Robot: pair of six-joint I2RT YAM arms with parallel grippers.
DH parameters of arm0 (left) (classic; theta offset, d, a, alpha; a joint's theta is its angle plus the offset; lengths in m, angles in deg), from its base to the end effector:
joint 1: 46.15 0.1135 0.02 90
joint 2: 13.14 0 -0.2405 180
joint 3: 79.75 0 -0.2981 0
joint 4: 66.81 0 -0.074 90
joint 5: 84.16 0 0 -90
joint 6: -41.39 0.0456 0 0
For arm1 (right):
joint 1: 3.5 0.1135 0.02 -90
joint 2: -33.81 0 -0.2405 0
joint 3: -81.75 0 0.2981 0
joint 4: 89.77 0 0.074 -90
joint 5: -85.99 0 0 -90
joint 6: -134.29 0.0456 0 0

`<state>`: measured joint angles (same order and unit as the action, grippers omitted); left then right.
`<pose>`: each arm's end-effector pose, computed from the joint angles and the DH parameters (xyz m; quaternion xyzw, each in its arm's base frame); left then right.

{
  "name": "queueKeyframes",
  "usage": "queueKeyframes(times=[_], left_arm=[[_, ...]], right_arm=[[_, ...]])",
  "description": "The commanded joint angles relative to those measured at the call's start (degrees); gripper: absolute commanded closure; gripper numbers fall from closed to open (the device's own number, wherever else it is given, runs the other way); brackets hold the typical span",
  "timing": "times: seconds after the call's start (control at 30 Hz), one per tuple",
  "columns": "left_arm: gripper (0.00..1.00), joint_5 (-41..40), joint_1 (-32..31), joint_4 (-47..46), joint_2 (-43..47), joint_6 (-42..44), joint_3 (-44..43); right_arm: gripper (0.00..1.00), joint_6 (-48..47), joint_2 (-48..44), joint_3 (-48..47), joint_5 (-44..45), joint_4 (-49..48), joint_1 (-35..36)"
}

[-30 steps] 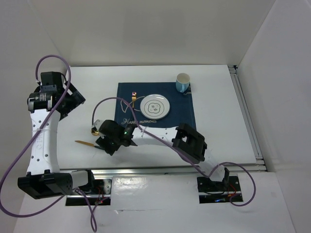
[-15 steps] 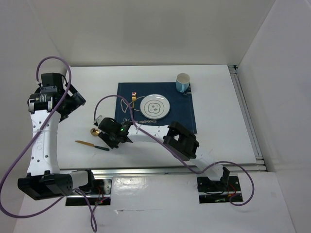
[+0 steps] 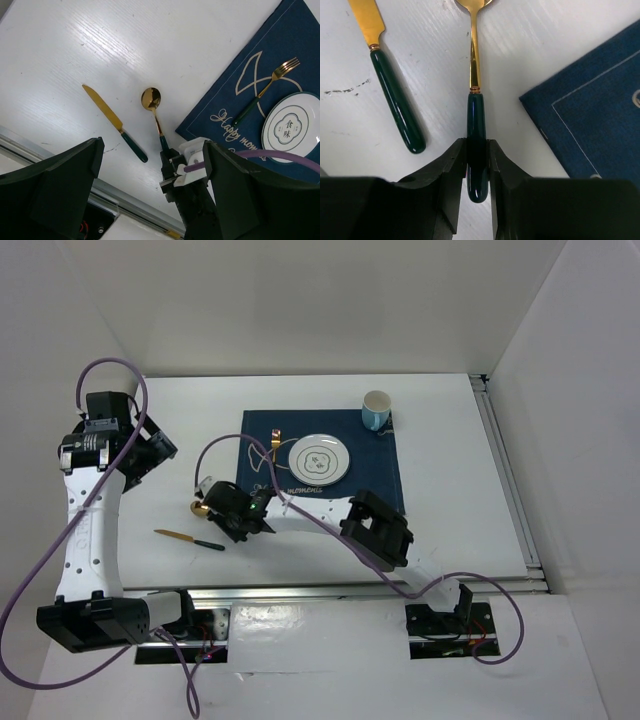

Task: Set the dinner table for one person

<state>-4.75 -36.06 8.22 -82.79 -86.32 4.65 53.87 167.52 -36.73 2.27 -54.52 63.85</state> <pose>0.2764 0.0577 0.3796 -0.4075 0.8399 0.0009 0.3586 0.2163 0.5054 0.1170 -0.4377 0.8317 0.1696 0.2964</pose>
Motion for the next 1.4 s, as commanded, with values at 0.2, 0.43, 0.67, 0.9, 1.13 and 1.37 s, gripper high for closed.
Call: queueKeyframes(times=[0.2,0.43,0.67,0.9,1.13,1.37], left_arm=[[0.0,1.3,0.4,-1.8,3.2,-1.1,2.8],[0.0,5.8,-0.8,-4.9,4.4,-7.5,20.3],[0.0,8.4,-3.5,-11.3,7.8,-16.3,36.2],[0.02,7.8,-4.7,-16.7,5.6,-20.6,44.1],[0.09,6.5,-5.3,-21.5,3.1,-23.1,47.2],[0.1,7.1,-6.5,-24.8,-2.2,-23.7,47.8]], right_arm=[[0.96,8.1,-18.5,3.4,-4.6,2.6,-7.0],[0.99,17.1,-32.0,18.8,1.4,10.6,-19.3],[0.99,19.9,-44.4,31.0,2.4,13.6,-31.0],[0.99,18.7,-47.2,36.8,-0.2,12.9,-40.7],[0.99,18.2,-46.6,39.7,-2.1,11.6,-46.4],[0.99,18.2,-45.4,43.1,-2.6,8.4,-48.3]])
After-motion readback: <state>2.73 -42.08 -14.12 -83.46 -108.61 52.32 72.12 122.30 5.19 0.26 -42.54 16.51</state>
